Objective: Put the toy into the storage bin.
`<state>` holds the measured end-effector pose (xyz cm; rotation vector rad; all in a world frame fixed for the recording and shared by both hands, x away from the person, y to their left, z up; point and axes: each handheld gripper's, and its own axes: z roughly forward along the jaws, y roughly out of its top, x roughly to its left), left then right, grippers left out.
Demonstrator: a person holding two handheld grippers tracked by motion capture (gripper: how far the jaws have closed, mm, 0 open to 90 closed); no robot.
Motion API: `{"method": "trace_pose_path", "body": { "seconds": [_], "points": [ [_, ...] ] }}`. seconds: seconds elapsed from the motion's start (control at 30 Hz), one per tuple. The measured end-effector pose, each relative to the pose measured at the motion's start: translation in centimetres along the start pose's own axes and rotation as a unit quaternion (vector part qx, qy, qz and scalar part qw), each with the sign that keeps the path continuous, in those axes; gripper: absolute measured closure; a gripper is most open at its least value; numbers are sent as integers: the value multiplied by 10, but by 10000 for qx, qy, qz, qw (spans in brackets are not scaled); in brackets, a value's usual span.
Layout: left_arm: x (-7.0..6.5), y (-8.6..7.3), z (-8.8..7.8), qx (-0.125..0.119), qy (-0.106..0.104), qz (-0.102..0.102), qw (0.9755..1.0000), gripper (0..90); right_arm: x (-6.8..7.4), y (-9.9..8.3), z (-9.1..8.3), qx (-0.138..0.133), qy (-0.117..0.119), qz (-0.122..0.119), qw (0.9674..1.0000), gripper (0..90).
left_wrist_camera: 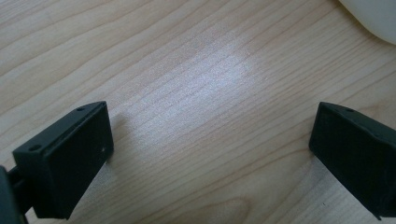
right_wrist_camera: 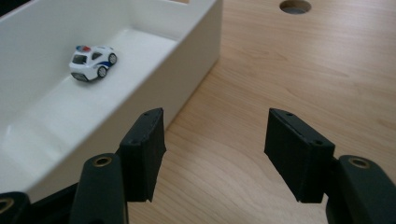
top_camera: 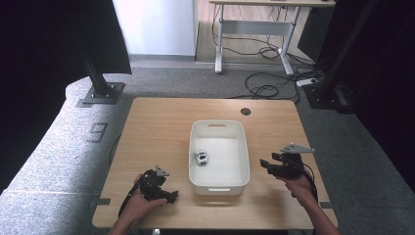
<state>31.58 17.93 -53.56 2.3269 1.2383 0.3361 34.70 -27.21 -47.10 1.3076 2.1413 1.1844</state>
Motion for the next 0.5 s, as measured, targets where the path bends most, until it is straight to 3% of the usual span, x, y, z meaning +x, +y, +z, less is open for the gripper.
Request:
{"method": "trace_pose_path", "body": {
  "seconds": [0.23,0.5],
  "points": [
    [0,0,0,-2,8,-9,10000,0,-16,-28,-4,27,-72,193,9998,374],
    [0,0,0,-6,6,-4,10000,0,-24,-34,-3,73,-121,270,9995,347]
  ]
}}
